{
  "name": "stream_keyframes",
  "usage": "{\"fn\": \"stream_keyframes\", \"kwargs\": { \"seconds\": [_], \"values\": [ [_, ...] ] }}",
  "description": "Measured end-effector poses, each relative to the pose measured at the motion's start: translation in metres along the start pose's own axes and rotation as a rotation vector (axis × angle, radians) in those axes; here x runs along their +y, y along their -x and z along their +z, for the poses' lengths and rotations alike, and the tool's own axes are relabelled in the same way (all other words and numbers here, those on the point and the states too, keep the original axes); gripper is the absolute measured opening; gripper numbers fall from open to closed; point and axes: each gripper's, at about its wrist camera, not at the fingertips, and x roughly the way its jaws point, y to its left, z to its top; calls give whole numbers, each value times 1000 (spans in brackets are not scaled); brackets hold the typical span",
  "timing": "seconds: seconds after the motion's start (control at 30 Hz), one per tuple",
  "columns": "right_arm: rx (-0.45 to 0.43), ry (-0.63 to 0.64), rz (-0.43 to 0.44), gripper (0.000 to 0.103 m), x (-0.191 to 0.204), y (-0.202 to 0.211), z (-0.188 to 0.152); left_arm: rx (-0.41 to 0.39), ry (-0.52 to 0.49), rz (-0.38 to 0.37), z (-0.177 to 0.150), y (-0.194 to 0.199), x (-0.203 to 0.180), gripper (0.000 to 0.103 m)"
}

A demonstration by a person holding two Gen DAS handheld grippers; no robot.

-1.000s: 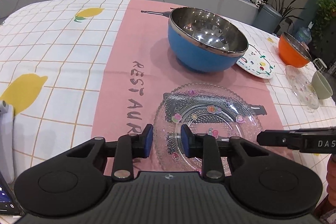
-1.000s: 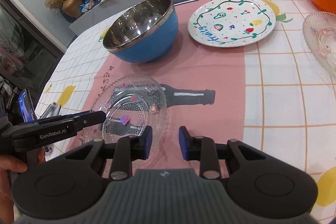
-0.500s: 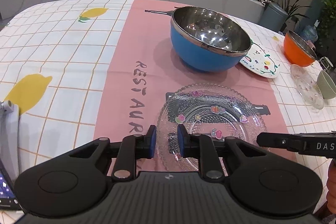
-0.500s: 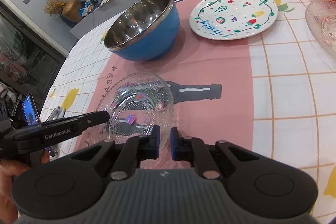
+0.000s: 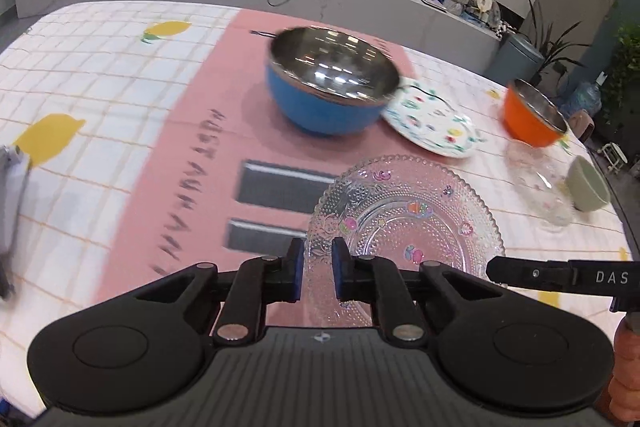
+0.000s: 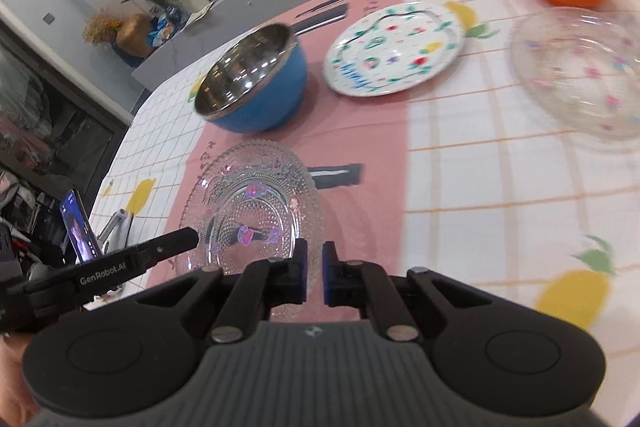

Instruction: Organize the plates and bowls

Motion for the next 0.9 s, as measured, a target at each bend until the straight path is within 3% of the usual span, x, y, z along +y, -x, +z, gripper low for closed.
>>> {"fn": "stream_keyframes", "kwargs": {
  "seconds": [0.37, 0.9],
  "values": [
    [-15, -99, -81, 4, -58, 58, -21, 95, 27, -38, -34, -7, -61, 16],
    [-13, -121, -93, 5, -79, 51, -45, 107, 8, 22, -58, -8, -71, 16]
  ]
}}
